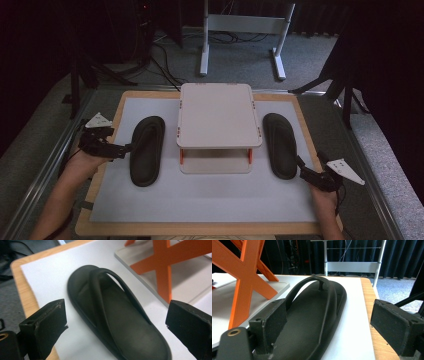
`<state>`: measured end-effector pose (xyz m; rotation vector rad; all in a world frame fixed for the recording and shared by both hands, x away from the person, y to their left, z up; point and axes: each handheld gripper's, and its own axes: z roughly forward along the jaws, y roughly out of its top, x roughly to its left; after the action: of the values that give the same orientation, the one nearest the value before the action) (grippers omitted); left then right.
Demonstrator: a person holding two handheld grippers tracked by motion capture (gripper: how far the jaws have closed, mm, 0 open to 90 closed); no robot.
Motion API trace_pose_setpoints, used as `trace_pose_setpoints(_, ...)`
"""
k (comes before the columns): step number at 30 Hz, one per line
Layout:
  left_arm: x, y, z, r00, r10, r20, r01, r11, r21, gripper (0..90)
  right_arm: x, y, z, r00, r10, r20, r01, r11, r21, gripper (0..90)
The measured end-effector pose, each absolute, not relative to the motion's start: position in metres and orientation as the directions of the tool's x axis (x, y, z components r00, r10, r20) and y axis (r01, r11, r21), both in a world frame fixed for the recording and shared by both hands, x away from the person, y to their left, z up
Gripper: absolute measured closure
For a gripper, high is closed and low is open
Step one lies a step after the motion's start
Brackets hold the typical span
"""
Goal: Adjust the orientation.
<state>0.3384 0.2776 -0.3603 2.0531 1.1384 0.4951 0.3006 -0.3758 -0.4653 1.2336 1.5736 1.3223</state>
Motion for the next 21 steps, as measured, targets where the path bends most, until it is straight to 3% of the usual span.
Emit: trace_pose_setpoints(21, 0.382, 0.254, -0.341, 0.627, 0.779, 0.011, 0.665, -0.543, 0.513, 5.1, 0.303, -0.375, -0.466, -0.284, 0.958, 0.047, 0.233, 0.021, 0.972, 13.2)
